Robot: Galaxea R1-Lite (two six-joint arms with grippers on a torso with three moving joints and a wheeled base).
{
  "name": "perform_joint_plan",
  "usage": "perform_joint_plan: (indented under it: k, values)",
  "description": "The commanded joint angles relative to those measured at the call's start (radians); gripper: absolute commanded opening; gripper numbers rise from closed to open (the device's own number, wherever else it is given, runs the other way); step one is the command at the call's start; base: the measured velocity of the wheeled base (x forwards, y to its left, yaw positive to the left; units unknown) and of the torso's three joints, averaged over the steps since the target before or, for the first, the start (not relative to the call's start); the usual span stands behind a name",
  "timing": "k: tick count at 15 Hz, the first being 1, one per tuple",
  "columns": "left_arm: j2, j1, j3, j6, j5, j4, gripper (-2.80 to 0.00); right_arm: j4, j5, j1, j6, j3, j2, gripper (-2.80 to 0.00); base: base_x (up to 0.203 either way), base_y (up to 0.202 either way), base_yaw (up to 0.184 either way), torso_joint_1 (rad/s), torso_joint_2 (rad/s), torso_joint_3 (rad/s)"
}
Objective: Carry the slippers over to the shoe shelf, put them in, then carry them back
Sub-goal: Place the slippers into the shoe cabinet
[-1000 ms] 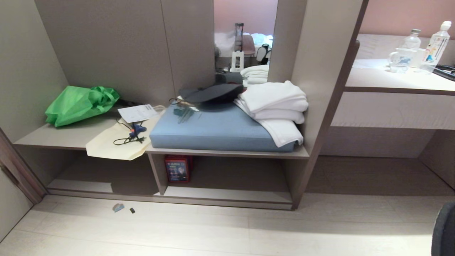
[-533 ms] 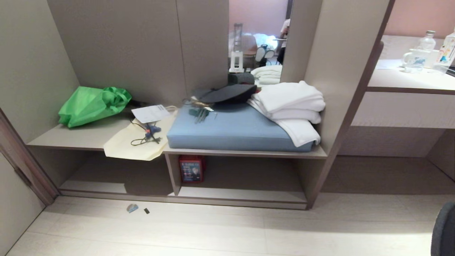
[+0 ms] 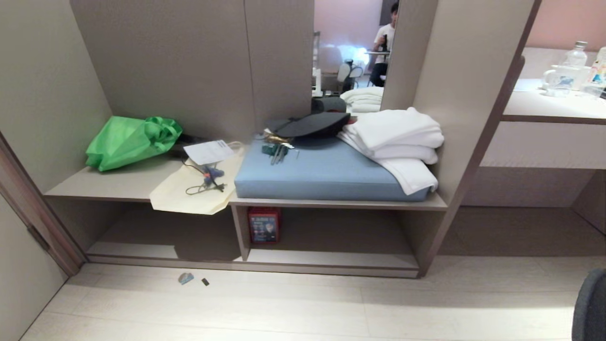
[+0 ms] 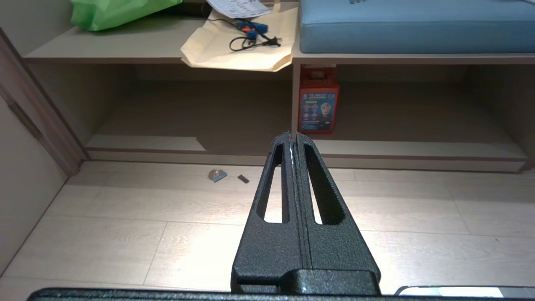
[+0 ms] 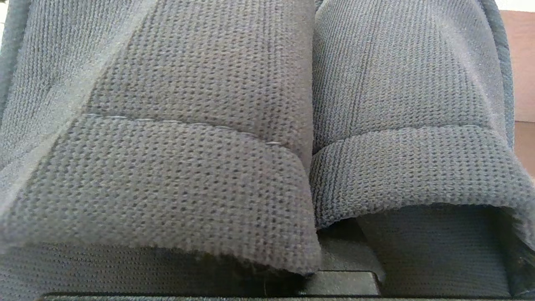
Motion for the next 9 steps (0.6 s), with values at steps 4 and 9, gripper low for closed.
perform_joint_plan:
  k: [4,9]
  values:
    - [0.000,0.000,0.000,0.000,0.000,0.000,-2.80,0.000,-0.001,0.000,-0.001,0.000,0.001,-2.80,0.000,0.000,0.000,0.000,0.00,0.000]
    - [0.001,0.000,0.000,0.000,0.000,0.000,-2.80,0.000,0.001,0.000,0.001,0.000,0.001,-2.80,0.000,0.000,0.000,0.000,0.00,0.000]
